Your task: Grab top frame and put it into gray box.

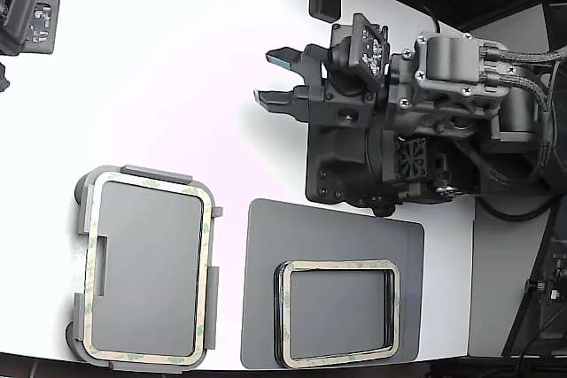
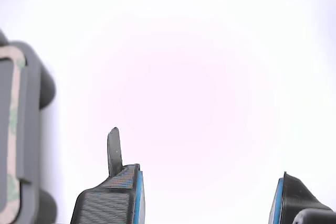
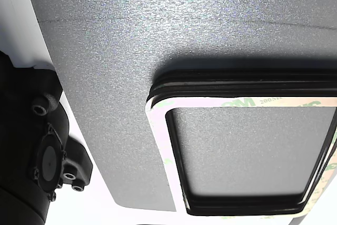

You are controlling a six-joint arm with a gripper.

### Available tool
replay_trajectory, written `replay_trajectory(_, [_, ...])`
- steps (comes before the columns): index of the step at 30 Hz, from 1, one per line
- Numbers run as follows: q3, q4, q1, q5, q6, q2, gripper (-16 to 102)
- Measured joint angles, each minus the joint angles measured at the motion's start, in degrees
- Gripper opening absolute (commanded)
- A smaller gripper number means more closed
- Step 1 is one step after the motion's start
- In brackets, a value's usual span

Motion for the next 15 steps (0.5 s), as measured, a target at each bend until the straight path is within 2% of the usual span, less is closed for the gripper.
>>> replay_trajectory(6, [3.96, 0.53, 0.0, 2.46, 1.49, 6.42, 100])
replay_trajectory(15, [3.96, 0.44, 0.0, 1.58, 0.88, 6.42, 100])
